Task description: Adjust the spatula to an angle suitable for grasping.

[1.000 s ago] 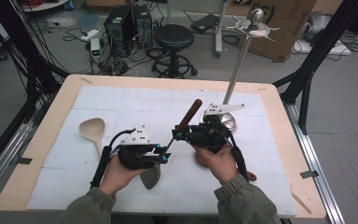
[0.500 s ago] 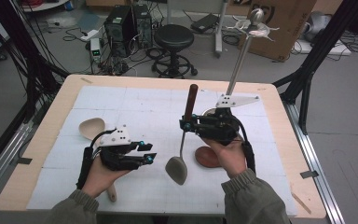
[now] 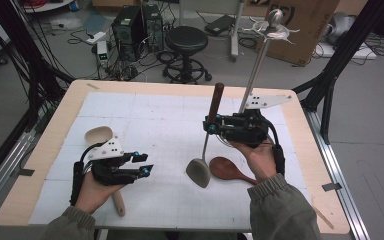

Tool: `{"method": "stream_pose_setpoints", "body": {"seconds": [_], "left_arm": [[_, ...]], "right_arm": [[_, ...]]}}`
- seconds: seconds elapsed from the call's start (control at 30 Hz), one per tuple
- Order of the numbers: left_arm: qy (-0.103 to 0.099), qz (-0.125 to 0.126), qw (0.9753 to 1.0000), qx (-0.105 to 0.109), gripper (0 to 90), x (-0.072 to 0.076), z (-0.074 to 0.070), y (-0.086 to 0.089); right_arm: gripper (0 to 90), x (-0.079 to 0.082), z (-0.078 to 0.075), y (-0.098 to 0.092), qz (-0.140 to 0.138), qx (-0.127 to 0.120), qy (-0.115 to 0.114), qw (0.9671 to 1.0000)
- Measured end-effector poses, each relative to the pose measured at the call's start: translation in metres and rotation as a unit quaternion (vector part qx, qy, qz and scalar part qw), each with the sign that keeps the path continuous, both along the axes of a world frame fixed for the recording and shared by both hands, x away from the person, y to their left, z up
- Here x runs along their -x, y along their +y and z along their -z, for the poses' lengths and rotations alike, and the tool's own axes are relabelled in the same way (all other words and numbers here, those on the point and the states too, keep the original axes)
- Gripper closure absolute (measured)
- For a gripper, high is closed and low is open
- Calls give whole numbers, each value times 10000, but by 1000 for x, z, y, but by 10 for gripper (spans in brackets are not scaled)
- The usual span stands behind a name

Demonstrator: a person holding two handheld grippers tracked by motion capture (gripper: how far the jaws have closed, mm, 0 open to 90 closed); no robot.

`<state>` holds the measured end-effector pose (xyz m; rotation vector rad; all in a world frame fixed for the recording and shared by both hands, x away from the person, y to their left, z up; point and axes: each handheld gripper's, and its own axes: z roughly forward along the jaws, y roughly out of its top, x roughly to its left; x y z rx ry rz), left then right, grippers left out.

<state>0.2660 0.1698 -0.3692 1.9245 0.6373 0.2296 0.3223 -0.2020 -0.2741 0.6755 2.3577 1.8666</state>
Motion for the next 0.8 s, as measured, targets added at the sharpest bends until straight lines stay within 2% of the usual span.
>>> {"method": "stream_pose_setpoints", "body": {"seconds": [0.1,0.47,0.8], "left_arm": [[-3,-73,10000,65,560,0,0,5],[-32,-227,9997,57,521,0,2,15],[-22,-322,9995,-42,475,-2,5,15]], "right_arm": [[730,-2,-2,-2,-7,22,-50,10000],[730,-13,-16,-20,76,202,-202,9996],[731,-22,-20,-34,130,208,-266,9993]]}}
